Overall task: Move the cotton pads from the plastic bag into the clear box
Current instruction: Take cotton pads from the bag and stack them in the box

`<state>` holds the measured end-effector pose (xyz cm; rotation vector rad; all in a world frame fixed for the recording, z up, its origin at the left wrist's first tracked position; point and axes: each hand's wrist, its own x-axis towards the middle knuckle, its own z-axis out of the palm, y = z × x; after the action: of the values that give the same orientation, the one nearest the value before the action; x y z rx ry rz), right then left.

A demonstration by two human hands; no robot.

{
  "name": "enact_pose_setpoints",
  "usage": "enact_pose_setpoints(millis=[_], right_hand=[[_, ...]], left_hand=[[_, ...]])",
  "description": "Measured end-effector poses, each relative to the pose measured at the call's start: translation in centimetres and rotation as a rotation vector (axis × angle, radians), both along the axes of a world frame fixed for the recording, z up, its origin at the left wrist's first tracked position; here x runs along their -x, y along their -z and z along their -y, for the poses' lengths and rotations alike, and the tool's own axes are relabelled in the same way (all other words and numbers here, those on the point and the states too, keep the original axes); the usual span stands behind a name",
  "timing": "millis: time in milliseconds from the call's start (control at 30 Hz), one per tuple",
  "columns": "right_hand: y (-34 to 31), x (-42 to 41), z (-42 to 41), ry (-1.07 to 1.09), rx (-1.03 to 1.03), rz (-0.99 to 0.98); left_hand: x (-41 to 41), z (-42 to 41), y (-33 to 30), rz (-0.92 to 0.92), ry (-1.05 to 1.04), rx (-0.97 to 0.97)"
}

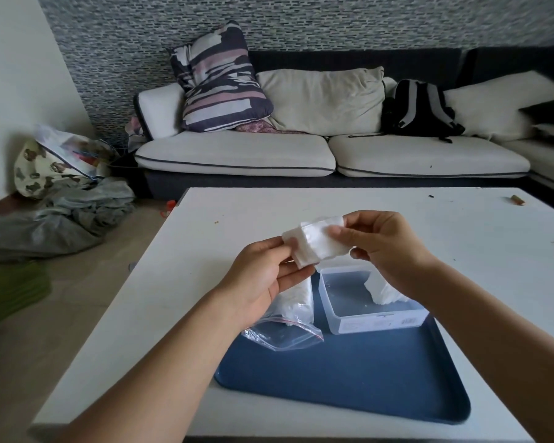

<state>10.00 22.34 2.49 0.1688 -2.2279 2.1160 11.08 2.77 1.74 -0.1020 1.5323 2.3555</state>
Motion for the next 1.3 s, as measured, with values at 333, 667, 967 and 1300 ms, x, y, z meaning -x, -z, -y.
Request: enact_pose_setpoints(millis=[333, 667, 967, 1300], right_hand=[[0.5, -0.3, 0.4, 0.005, -0.18, 0.033], [-0.4, -0.5, 0.8, 0.082, 0.063, -0.097], [0.7, -0.2, 0.7, 0.015, -0.119, 0.042], [0.8, -0.6, 4.0, 0.142, 0.074, 0.088]], left_hand=[[-0.3, -0.4, 0.1, -0.062, -0.01, 0.062], [0.1, -0.7, 0.3, -0.028, -0.178, 0.099], [-0.5, -0.9, -0.2, -0.13, -0.032, 0.185], [-1.0, -3.2, 0.3, -0.267, -0.034, 0.332]])
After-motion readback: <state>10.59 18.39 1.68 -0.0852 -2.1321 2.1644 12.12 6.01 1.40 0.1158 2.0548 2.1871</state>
